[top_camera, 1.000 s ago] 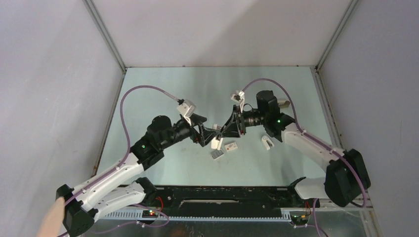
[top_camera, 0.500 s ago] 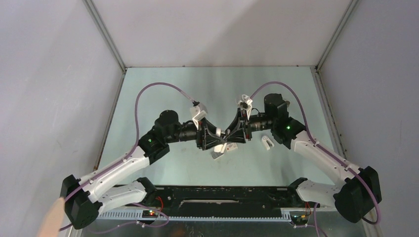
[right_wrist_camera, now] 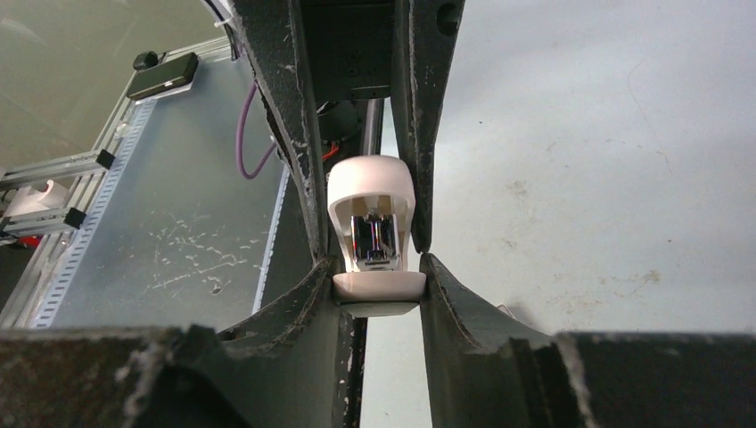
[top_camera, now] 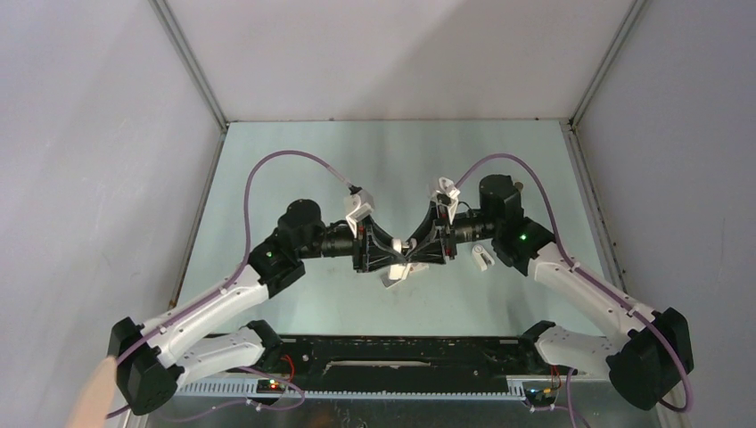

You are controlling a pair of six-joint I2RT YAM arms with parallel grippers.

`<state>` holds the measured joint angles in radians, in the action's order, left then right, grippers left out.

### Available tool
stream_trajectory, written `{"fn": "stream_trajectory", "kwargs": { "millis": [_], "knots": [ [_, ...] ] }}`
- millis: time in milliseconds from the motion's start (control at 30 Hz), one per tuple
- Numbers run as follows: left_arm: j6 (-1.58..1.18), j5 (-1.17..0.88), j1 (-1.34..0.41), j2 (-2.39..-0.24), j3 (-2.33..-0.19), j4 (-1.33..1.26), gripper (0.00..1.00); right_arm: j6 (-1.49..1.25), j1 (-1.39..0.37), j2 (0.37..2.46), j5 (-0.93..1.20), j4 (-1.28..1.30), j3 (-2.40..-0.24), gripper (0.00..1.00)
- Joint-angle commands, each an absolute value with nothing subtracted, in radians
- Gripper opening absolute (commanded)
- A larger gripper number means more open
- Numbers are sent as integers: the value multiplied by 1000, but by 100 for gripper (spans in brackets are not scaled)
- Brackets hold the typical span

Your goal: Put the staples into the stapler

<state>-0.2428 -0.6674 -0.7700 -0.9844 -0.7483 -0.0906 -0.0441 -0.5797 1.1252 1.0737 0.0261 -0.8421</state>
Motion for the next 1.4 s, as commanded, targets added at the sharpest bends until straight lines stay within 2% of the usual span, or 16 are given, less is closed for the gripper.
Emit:
{"fn": "stream_trajectory", "kwargs": {
  "millis": [0, 267, 500, 700, 867, 967, 1067, 1267, 1300, 1367],
  "knots": [
    [-249, -645, -760, -913, -778, -111, 0, -56, -563, 1085, 1062, -73, -807, 0],
    [-400, -613, -650, -770, -673, -235, 0, -307, -439, 1045, 1123, -405, -688, 0],
    [-488, -538, -615, -659, -570, -314, 0, -490, -382, 989, 1066, -723, -585, 0],
    [-682, -456, -615, -624, -406, -554, 0, -715, -323, 965, 963, -1077, -484, 0],
    [-890, -346, -616, -634, -225, -908, 0, -822, -321, 973, 870, -1330, -404, 0],
    [-929, -339, -617, -663, -198, -996, 0, -804, -334, 983, 878, -1329, -398, 0],
    [-923, -369, -617, -681, -219, -970, 9, -777, -346, 986, 901, -1299, -398, 0],
    [-886, -362, -617, -645, -243, -879, 14, -720, -350, 990, 921, -1234, -398, 0],
    [-881, -361, -615, -639, -245, -864, 20, -717, -351, 994, 922, -1235, -398, 0],
    [-855, -355, -615, -622, -259, -801, 48, -710, -353, 1002, 925, -1240, -399, 0]
  ]
}}
